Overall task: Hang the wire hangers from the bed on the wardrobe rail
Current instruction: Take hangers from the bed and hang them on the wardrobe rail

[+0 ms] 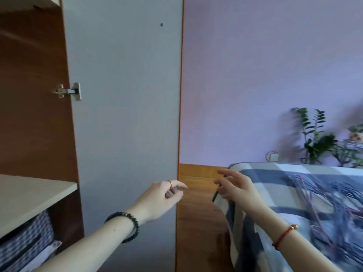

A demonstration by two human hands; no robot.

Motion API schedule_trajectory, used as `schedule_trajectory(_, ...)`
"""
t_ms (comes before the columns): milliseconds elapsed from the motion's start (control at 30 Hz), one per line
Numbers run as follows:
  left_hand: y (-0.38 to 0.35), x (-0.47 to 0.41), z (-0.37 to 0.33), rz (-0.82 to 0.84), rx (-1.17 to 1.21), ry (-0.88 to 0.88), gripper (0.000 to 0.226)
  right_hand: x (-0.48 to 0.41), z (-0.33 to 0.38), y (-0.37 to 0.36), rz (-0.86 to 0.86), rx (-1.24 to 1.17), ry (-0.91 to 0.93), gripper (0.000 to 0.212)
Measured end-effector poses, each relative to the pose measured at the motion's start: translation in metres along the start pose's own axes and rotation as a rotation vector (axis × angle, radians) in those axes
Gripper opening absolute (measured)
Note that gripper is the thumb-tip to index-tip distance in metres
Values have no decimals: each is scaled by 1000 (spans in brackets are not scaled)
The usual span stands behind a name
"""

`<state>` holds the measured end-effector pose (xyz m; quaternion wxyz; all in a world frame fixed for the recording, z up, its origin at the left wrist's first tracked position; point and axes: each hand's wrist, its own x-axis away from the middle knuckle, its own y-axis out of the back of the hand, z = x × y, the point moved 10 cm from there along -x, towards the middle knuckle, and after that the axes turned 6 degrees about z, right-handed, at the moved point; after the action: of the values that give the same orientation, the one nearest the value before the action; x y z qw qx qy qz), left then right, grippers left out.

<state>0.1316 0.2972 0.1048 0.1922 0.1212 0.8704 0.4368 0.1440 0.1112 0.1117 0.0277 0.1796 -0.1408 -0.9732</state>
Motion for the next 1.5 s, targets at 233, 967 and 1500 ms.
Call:
schedule_trajectory(233, -125, -39, -89, 195, 58, -193, 23, 86, -61, 148, -309, 30, -123, 23)
schedule_trajectory(967, -388, -55, -238, 566, 672, -207, 30, 292, -187, 323, -1127, 43, -359, 45)
schedule_trajectory(1500, -413, -53, -225, 643, 1107, 50, 28, 280, -205, 301, -1022, -337, -343, 37)
